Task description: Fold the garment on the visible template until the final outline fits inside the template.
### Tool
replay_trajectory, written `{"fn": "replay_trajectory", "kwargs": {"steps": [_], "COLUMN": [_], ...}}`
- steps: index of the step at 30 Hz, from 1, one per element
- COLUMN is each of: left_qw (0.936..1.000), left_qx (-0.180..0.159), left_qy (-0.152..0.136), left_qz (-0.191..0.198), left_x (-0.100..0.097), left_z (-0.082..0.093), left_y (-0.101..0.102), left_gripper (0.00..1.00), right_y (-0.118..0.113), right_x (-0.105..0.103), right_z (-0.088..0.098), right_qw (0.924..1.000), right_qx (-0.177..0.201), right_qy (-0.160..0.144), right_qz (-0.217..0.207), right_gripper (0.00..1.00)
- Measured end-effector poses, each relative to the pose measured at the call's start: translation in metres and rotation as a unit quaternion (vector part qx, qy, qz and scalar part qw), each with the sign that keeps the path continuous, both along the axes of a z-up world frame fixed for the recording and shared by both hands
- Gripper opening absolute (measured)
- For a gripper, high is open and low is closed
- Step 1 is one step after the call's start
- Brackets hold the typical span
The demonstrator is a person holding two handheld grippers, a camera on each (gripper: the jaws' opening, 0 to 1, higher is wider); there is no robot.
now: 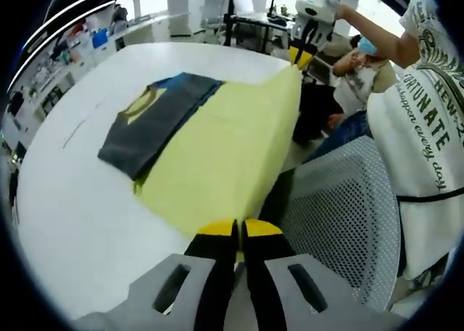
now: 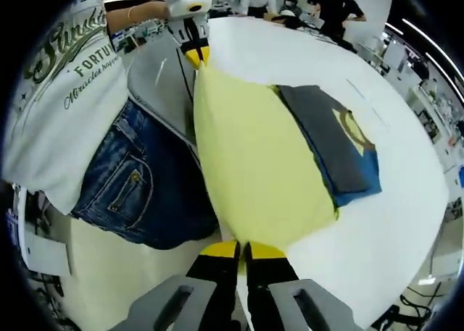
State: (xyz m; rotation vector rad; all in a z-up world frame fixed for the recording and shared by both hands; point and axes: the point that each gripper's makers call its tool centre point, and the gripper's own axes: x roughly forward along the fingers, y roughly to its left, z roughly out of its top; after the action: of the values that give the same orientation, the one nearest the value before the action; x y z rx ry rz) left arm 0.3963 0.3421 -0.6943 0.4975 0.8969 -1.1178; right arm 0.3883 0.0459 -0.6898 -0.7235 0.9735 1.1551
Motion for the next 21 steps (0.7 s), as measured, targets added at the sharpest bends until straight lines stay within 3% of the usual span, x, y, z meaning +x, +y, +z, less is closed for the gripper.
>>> {"fn": "replay_trajectory", "kwargs": {"steps": [6, 11, 21], "left_qw": [0.9999, 0.9996, 0.9973], "left_qx": [0.001, -0.005, -0.009], "left_qy": [-0.012, -0.026, -0.072], "left_qz": [0.001, 0.001, 0.012], "left_x": [0.010, 0.021, 0.060], "left_z": [0.007, 0.016, 0.030], "left_y": [0.000, -0.002, -0.003], "left_gripper": [0.00, 0.00, 0.00], "right_y": [0.000, -0.002, -0.003], "right_x": [0.008, 0.027, 0.066], "right_z": [0.006, 0.012, 0.020], "right_qw": [0.9999, 0.9984, 0.9946], "right_qx": [-0.002, -0.013, -0.026], "right_qy": [-0.015, -0.054, -0.100], "right_qz": [0.006, 0.009, 0.007], "right_gripper": [0.00, 0.00, 0.00]}}
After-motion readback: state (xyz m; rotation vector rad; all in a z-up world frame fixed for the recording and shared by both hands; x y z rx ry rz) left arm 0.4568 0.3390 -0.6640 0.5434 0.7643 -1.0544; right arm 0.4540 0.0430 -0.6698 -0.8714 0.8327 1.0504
